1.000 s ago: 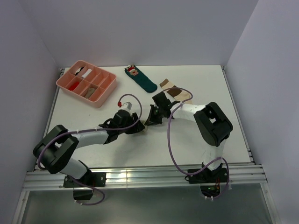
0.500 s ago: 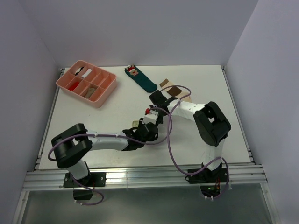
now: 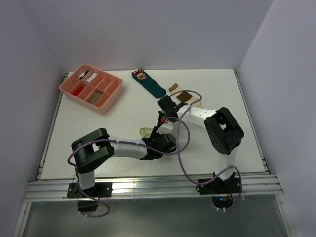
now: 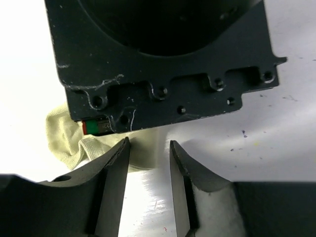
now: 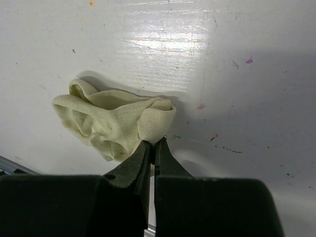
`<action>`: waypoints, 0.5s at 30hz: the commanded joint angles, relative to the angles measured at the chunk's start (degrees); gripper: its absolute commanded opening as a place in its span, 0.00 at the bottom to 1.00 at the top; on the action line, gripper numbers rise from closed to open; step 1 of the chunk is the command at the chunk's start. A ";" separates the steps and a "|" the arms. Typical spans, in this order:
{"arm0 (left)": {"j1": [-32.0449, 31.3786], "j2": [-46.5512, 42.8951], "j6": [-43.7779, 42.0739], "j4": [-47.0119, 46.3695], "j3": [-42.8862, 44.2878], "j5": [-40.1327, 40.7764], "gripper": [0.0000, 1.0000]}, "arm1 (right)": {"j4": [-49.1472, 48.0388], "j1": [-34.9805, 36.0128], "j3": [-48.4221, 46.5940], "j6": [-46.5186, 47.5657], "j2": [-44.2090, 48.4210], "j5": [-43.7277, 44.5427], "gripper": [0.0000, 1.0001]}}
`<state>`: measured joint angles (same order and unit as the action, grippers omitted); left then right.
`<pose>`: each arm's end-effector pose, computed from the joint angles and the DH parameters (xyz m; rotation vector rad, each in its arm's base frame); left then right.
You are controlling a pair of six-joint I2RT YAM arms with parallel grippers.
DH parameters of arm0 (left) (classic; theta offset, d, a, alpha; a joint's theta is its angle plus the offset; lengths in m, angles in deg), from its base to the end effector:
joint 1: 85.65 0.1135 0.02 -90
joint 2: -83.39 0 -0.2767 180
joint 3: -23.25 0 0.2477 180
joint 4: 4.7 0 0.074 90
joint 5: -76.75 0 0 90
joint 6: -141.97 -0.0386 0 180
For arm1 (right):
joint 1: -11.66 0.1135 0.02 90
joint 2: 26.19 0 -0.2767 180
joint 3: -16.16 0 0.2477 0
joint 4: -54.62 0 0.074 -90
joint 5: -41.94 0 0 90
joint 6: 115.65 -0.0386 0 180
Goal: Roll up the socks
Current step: Roll the sock at the center of the board.
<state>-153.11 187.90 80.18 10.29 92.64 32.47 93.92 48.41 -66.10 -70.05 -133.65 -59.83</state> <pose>0.1622 -0.3188 0.1614 0.4049 2.0975 0.0296 0.2960 0.2308 0.1711 0.1245 2.8632 0.6460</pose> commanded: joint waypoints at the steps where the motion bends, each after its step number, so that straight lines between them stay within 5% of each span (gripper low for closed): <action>1: -0.21 2.54 -0.08 4.65 2.63 2.71 0.42 | 2.06 0.86 -0.83 0.55 -1.35 0.61 0.00; 8: -0.21 4.82 5.00 9.74 2.98 0.52 0.19 | 1.09 0.86 -0.40 0.11 -1.17 -0.18 0.00; 11: -0.13 4.04 8.52 11.77 1.93 -1.06 0.01 | -2.76 0.78 1.80 -1.55 -0.04 -2.02 0.00; 15: 0.48 -0.17 12.04 9.93 -3.15 -5.27 0.01 | -10.49 0.34 6.97 -4.11 3.21 -4.74 0.13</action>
<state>-153.70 189.67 86.39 15.78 93.71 34.72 88.63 48.10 -63.02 -72.13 -133.11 -62.93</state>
